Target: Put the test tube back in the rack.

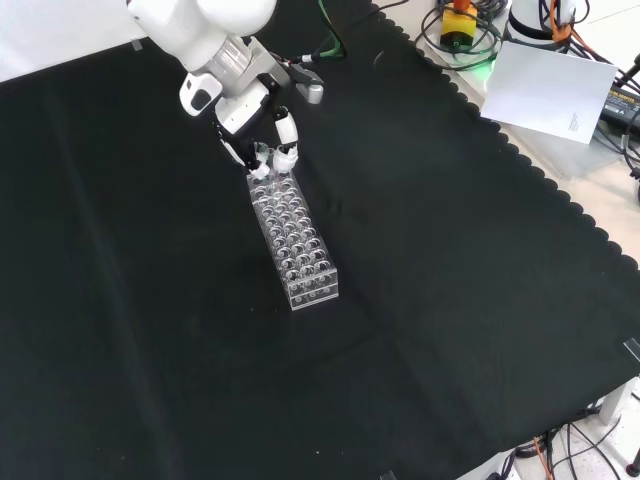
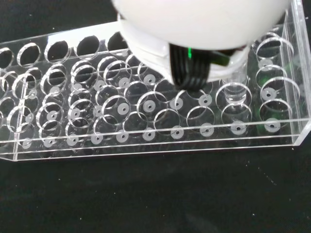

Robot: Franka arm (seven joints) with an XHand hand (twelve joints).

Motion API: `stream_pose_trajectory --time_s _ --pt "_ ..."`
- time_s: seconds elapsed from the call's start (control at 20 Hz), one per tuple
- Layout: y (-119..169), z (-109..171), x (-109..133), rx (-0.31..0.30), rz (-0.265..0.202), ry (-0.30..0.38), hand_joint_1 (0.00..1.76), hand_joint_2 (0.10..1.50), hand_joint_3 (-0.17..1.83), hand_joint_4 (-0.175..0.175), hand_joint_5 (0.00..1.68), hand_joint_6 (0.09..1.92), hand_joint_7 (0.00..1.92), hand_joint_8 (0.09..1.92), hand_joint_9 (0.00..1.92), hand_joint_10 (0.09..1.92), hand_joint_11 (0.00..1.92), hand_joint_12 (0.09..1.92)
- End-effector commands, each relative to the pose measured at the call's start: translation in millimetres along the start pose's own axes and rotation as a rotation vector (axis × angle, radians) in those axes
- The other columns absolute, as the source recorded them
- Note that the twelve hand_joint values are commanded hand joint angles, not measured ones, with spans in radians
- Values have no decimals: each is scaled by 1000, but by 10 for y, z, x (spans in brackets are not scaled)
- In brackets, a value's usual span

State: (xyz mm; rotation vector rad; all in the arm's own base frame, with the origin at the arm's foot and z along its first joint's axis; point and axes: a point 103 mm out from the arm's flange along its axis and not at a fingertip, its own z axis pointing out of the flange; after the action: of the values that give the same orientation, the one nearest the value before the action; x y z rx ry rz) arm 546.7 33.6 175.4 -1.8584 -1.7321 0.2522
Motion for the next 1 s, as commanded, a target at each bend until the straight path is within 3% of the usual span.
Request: stream_pose_trajectory --time_s 0.05,0.15,0.3,0.45,0.75,1.0 --pt "-25 35 -62 22 -11 46 1450 516 830 -175 1408 125 1460 458 1345 941 1172 982" --pt "-41 8 -70 59 -28 61 1357 654 620 -175 1301 450 1397 348 1317 870 1063 1108" --pt "-74 -93 -50 59 -52 70 1261 525 646 -88 815 758 851 730 1016 891 654 1357" --pt "-120 -218 2 28 -77 76 1208 467 698 -40 512 836 521 945 755 962 436 1469" --pt "-257 -480 77 -34 -121 84 1184 452 715 -26 388 784 413 987 627 977 359 1495" --pt "-476 -810 106 -133 -160 68 1160 457 715 -25 373 736 394 990 583 983 330 1505"
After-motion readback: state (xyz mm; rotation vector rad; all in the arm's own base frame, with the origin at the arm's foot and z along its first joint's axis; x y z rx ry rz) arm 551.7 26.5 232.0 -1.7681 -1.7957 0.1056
